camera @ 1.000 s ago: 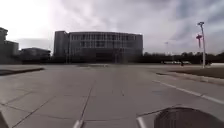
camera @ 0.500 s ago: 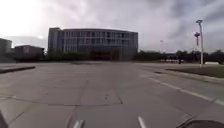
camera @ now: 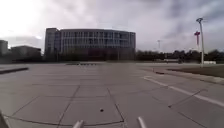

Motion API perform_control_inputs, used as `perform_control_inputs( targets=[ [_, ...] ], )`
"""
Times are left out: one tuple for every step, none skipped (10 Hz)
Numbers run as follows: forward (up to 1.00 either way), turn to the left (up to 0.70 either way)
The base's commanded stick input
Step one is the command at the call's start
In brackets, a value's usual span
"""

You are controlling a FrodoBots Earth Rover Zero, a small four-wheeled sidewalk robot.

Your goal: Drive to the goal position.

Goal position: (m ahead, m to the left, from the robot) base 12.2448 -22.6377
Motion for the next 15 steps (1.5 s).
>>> perform_control_inputs(
  targets=[
    [1.0, 0.0],
    [1.0, 0.0],
    [1.0, 0.0],
    [1.0, 0.0],
    [1.0, 0.0],
    [1.0, 0.0],
    [1.0, -0.11],
    [1.0, -0.27],
    [1.0, -0.15],
    [1.0, 0.0],
    [1.0, 0.0],
    [1.0, 0.0],
    [1.0, 0.0],
    [1.0, 0.0],
    [1.0, 0.0]
  ],
)
